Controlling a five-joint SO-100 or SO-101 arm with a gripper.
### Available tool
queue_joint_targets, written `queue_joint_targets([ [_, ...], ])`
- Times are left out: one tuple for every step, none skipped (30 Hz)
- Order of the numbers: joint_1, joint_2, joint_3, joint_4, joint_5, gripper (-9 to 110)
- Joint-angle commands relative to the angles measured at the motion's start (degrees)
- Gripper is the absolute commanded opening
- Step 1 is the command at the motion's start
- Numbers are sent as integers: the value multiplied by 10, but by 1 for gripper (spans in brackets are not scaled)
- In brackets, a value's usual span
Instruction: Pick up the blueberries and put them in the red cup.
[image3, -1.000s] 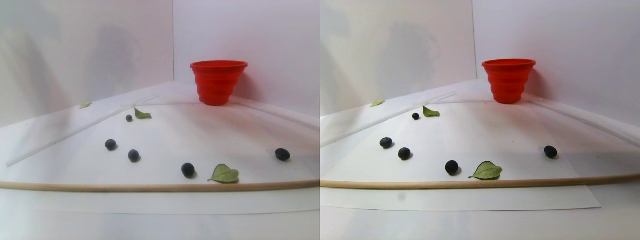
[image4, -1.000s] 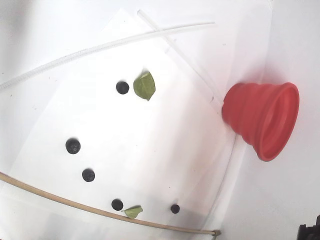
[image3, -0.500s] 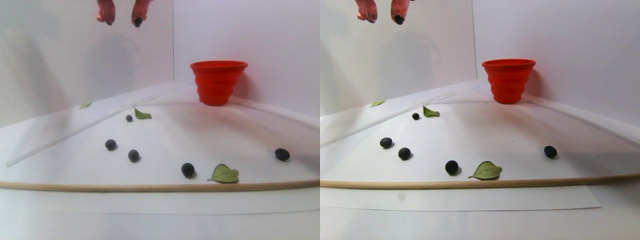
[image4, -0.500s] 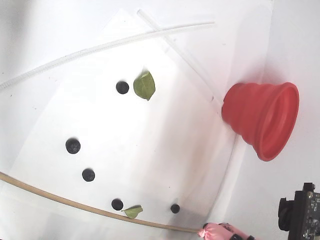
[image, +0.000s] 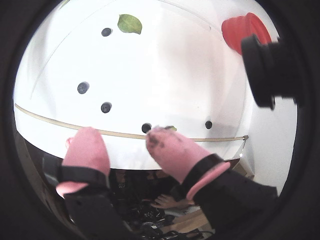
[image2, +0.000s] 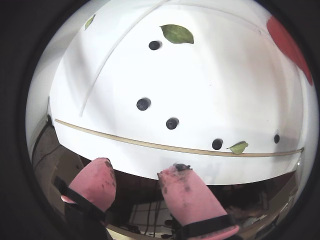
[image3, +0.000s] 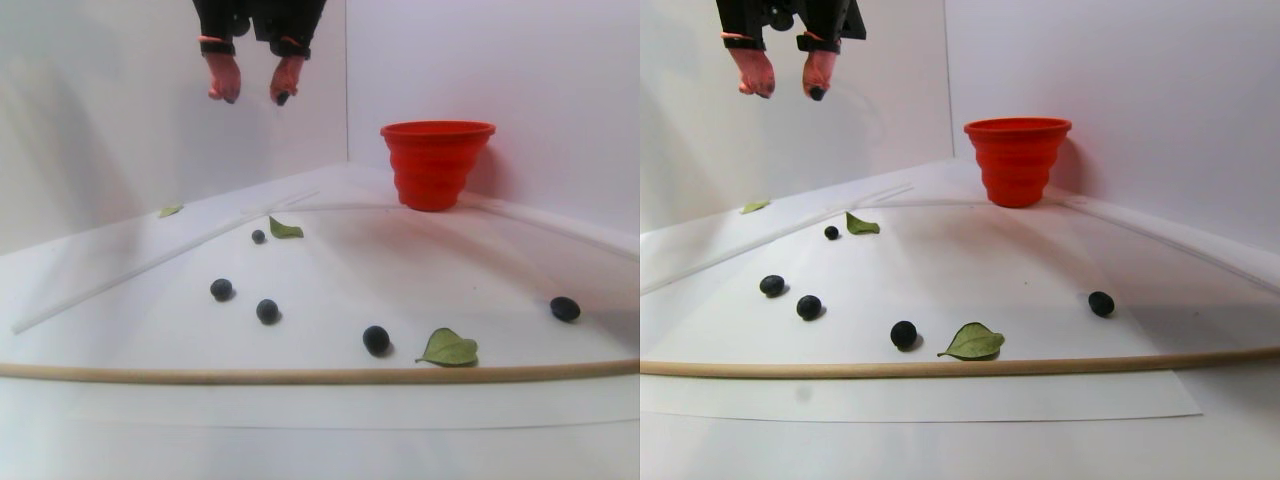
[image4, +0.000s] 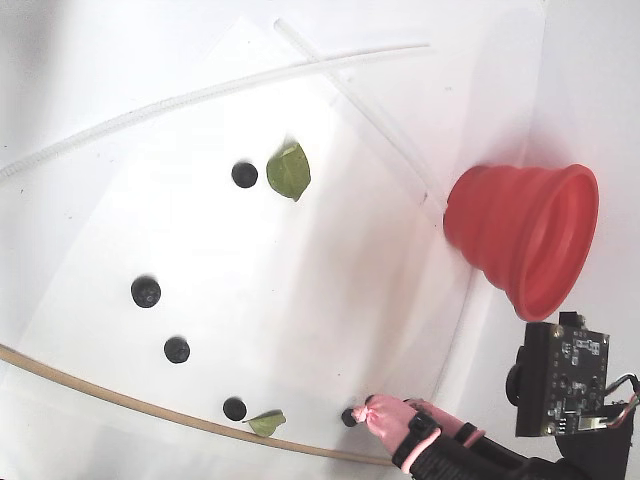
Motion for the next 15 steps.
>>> queue_joint_targets([
  [2, -13, -15, -29, -7, 18],
  [1, -20, -14, -36, -8, 18],
  [0, -26, -12, -42, -9, 18],
  [0, -33, -11, -50, -11, 18],
  [0, -37, -8, -57, -12, 18],
  [0, -42, -6, -64, -14, 18],
  [0, -47, -3, -72, -17, 18],
  [0, -52, 0, -79, -18, 18],
  [0, -56, 4, -84, -21, 18],
  [-1, -61, 6, -91, -24, 18],
  [-2, -65, 10, -98, -26, 18],
  [-4, -70, 11, -105, -28, 18],
  [-4, -76, 11, -111, -29, 18],
  [-6, -82, 11, -113, -31, 18],
  [-7, -89, 10, -119, -32, 18],
])
